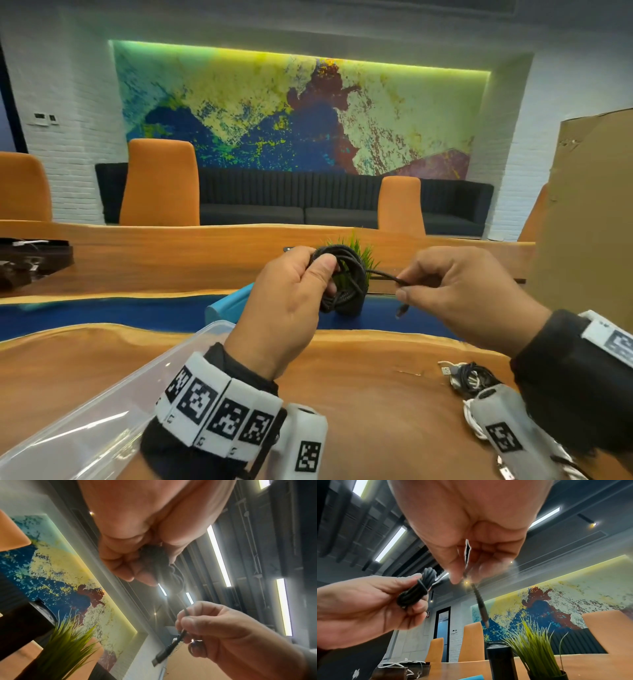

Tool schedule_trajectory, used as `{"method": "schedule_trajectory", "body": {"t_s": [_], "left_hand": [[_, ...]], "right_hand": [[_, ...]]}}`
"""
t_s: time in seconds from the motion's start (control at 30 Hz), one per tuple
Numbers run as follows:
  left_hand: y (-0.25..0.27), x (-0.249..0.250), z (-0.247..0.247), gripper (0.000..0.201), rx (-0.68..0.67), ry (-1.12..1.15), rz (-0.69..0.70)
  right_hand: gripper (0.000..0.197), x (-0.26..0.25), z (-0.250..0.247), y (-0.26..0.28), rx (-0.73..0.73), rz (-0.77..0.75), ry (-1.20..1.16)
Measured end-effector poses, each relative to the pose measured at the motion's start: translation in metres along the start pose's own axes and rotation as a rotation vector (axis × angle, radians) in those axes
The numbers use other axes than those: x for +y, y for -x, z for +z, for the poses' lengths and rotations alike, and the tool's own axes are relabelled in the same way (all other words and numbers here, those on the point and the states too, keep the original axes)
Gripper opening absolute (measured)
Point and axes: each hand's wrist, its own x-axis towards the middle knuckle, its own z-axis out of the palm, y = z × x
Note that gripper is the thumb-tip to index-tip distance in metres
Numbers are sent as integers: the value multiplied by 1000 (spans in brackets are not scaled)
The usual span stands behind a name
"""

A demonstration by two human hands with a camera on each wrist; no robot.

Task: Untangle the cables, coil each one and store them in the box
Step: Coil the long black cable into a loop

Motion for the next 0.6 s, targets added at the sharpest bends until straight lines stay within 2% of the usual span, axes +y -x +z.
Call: {"method": "schedule_trajectory", "body": {"t_s": [0.03, 0.13, 0.23, 0.3, 0.4, 0.47, 0.6], "left_hand": [[0, -1, 0, 37, -5, -44, -2], [3, -5, 4, 35, -17, -111, -49], [4, -8, 9, 29, -57, -66, -79], [5, -8, 13, 33, -83, 23, -115], [6, -6, 17, 29, -85, 200, -202], [6, -3, 17, 27, -75, 234, -217], [6, -1, 19, 27, -52, 232, -205]], "right_hand": [[9, 0, -1, 1, 12, -5, 4], [24, -14, -4, 2, 136, -131, -18], [16, -34, 9, 4, 98, -299, 14], [15, -38, 24, 5, 115, -340, 129], [23, -37, 41, 6, 238, -379, 298], [27, -37, 47, 5, 282, -375, 330], [20, -31, 54, 3, 338, -453, 319]]}}
